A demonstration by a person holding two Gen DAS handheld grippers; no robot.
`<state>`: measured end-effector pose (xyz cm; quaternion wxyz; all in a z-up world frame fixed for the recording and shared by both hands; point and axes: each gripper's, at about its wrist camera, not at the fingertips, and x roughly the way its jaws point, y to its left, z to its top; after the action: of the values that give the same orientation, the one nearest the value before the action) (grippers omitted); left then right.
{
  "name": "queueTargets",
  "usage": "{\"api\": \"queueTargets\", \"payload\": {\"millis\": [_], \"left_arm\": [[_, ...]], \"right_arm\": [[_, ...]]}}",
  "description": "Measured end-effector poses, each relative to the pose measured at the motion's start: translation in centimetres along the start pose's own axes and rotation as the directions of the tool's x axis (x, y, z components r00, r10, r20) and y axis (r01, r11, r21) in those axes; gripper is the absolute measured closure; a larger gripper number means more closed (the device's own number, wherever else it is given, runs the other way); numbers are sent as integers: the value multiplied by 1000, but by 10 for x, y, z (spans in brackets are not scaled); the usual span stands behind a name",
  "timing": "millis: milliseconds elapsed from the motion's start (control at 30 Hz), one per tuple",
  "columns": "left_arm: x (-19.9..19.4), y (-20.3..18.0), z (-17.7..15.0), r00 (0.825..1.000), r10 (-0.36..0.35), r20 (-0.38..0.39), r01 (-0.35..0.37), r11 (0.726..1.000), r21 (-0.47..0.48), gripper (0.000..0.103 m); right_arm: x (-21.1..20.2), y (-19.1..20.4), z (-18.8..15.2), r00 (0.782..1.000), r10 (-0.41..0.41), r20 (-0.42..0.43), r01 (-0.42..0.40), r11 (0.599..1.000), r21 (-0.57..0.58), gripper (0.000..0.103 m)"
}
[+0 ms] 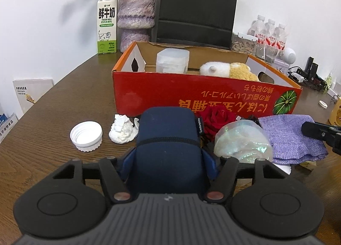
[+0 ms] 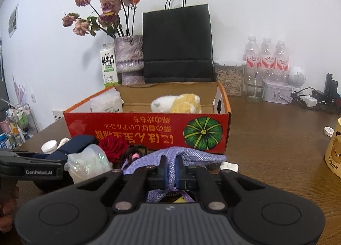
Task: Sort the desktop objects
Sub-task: 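Lift the navy pouch and purple bag and carry both toward the box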
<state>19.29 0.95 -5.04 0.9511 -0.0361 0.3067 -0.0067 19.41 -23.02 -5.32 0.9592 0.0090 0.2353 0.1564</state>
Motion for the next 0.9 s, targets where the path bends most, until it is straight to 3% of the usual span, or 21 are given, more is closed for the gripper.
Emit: {"api": "queueTargets", "payload": {"millis": [400,900], "left_arm": [[-18,2,3,999,-11,41,12,999,-31,38],[-50,-3,28,991,-41,129,43,999,-16,38]], "right_arm": [[-24,-8,10,996,36,83,-42,997,66,101],[-45,2,41,984,45,171,-56,997,59,101]]}}
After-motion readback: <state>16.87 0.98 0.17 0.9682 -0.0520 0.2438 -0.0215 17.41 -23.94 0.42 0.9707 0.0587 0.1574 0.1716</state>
